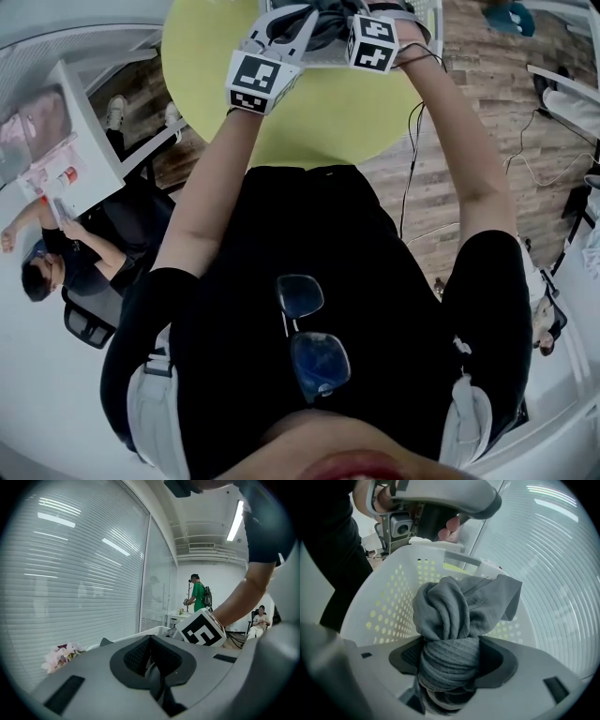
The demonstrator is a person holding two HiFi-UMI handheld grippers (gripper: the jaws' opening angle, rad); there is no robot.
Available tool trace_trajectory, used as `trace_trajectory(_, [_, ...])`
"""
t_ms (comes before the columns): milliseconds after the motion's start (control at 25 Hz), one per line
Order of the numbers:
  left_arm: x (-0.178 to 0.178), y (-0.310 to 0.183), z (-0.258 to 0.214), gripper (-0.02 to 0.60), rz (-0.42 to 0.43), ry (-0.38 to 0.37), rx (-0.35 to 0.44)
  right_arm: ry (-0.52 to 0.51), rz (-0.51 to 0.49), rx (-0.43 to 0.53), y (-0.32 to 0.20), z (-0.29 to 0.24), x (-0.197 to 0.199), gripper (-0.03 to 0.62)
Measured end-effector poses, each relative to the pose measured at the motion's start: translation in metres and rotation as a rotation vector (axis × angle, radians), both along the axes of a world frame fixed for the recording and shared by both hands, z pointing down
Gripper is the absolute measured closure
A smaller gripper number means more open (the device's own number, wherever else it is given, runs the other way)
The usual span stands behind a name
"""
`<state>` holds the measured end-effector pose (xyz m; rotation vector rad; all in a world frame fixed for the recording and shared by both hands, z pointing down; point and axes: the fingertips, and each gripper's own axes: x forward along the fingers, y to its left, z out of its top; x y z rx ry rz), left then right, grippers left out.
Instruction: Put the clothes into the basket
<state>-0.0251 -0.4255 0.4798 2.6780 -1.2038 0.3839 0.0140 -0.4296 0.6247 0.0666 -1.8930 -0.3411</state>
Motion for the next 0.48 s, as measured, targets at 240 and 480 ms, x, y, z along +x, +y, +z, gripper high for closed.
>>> trace_trajectory(240, [-0.002, -0.005, 0.004, 0.571, -0.001, 0.014, -0.003, 0.0, 0.023, -0.042, -0.001, 0.027, -0.003, 0.275])
trace_trajectory(480, [-0.005, -0.009, 0.006, 0.571, -0.008, 0.019, -0.001, 0.008, 0.049, -0.083, -0.013, 0.054, -0.001, 0.273])
